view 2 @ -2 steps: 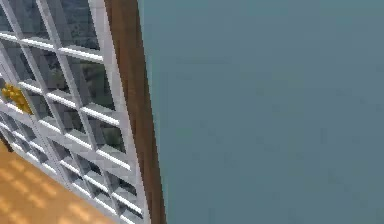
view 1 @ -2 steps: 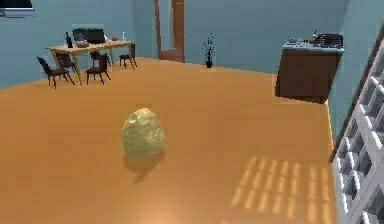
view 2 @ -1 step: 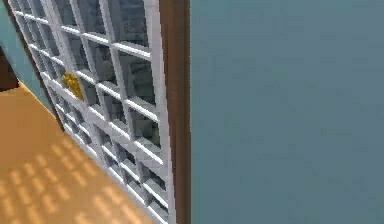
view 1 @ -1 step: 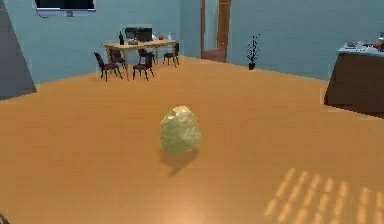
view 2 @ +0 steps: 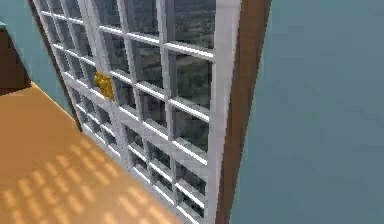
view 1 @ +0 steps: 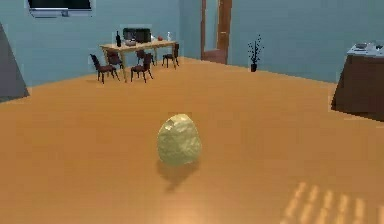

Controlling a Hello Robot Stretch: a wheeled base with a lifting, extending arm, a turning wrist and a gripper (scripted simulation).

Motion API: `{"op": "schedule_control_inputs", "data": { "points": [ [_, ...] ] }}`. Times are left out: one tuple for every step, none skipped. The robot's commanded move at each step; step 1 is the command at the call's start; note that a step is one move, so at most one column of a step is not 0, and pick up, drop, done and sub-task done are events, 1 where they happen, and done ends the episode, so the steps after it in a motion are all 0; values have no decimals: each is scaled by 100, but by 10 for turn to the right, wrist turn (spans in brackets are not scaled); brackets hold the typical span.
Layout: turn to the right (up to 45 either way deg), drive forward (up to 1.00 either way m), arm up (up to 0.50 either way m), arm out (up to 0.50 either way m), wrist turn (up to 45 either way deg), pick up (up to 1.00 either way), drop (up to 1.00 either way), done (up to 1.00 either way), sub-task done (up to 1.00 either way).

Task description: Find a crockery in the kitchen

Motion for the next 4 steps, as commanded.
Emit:
{"op": "schedule_control_inputs", "data": {
  "points": [
    [270,0,0,0,0,0,0,0,0],
    [0,100,0,0,0,0,0,0,0],
    [0,100,0,0,0,0,0,0,0],
    [0,100,0,0,0,0,0,0,0]
  ]
}}
